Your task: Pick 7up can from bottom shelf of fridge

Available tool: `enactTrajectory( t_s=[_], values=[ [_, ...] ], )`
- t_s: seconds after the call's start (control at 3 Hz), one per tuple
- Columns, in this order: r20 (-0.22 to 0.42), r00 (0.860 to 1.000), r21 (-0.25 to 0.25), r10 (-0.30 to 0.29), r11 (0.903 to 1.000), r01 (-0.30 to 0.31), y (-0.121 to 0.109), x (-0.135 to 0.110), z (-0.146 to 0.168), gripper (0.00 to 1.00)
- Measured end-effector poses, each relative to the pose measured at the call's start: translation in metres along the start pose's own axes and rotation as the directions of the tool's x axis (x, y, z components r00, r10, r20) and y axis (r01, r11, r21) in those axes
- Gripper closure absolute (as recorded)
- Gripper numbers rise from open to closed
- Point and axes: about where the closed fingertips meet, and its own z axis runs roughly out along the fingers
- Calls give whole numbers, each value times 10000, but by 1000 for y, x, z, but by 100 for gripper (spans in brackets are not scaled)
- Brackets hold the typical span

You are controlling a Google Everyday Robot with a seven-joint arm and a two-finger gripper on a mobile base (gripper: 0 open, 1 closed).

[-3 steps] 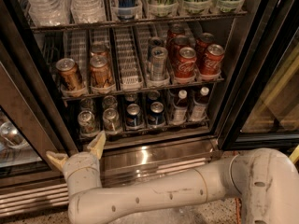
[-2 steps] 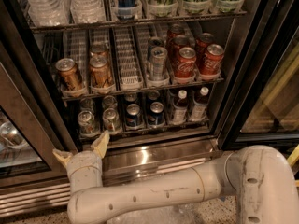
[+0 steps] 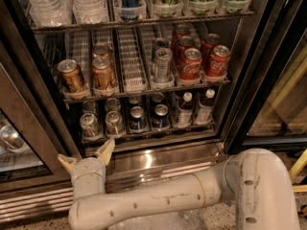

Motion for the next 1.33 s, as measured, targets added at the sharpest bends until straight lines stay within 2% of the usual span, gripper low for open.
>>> enactTrajectory(
  t_s=[0.33, 0.67, 1.33],
  values=[
    [115, 9997, 505, 197, 9985, -203, -4, 24, 13, 6],
    [251, 9997, 841, 74, 9964, -95, -9, 39, 27, 18],
    [516, 9980, 1417, -353, 9895, 276, -27, 47, 38, 26]
  ],
)
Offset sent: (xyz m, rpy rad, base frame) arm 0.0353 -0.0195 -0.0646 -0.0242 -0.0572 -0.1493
